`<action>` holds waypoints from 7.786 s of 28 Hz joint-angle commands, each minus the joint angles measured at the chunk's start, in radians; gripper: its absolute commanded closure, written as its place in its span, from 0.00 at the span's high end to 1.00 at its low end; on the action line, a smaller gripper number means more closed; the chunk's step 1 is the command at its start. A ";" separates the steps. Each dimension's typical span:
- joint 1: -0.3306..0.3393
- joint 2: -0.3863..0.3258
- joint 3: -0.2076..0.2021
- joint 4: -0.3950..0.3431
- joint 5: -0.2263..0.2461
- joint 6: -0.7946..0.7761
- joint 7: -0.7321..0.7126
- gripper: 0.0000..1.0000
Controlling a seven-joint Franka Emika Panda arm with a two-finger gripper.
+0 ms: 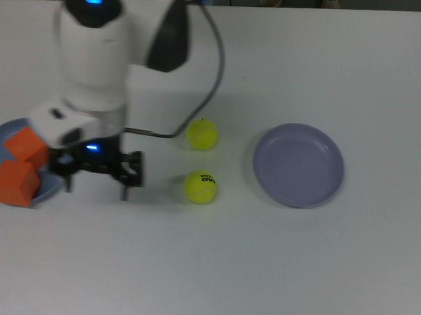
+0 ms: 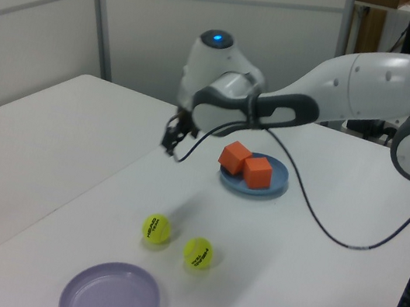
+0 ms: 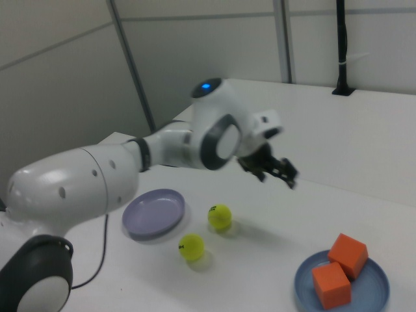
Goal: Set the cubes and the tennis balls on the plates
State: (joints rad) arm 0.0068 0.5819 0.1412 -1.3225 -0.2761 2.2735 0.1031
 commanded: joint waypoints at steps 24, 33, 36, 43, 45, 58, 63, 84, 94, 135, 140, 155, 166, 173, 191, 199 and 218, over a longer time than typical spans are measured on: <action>0.257 0.049 -0.011 -0.103 -0.147 -0.155 0.170 1.00; 0.257 0.058 -0.015 -0.116 -0.176 -0.154 0.168 0.04; 0.257 0.056 -0.015 -0.115 -0.173 -0.154 0.167 0.00; 0.257 0.010 0.024 -0.089 -0.140 -0.158 0.173 0.00; 0.257 -0.005 0.053 -0.089 -0.124 -0.161 0.173 0.00; 0.309 -0.036 0.162 -0.098 -0.133 -0.356 0.260 1.00; 0.343 -0.033 0.162 -0.099 -0.135 -0.364 0.314 1.00; 0.341 -0.024 0.077 -0.118 -0.241 -0.612 0.158 1.00; 0.329 0.004 0.051 -0.197 -0.253 -0.615 0.156 1.00; 0.357 0.006 0.156 -0.067 -0.225 -0.256 0.334 0.00; 0.400 0.012 0.156 -0.081 -0.224 -0.256 0.345 0.34; 0.398 -0.026 0.158 -0.073 -0.192 -0.269 0.386 1.00; 0.246 -0.249 0.147 -0.075 0.001 -0.521 0.120 1.00; 0.108 -0.347 0.144 -0.075 0.031 -0.626 -0.011 1.00; 0.019 -0.513 -0.124 -0.075 0.153 -0.752 -0.112 1.00; -0.013 -0.525 -0.124 -0.076 0.155 -0.762 -0.108 1.00; -0.021 -0.685 -0.123 -0.075 0.166 -0.933 -0.112 1.00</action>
State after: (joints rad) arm -0.0108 -0.0099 0.0208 -1.3669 -0.1384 1.4107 0.0006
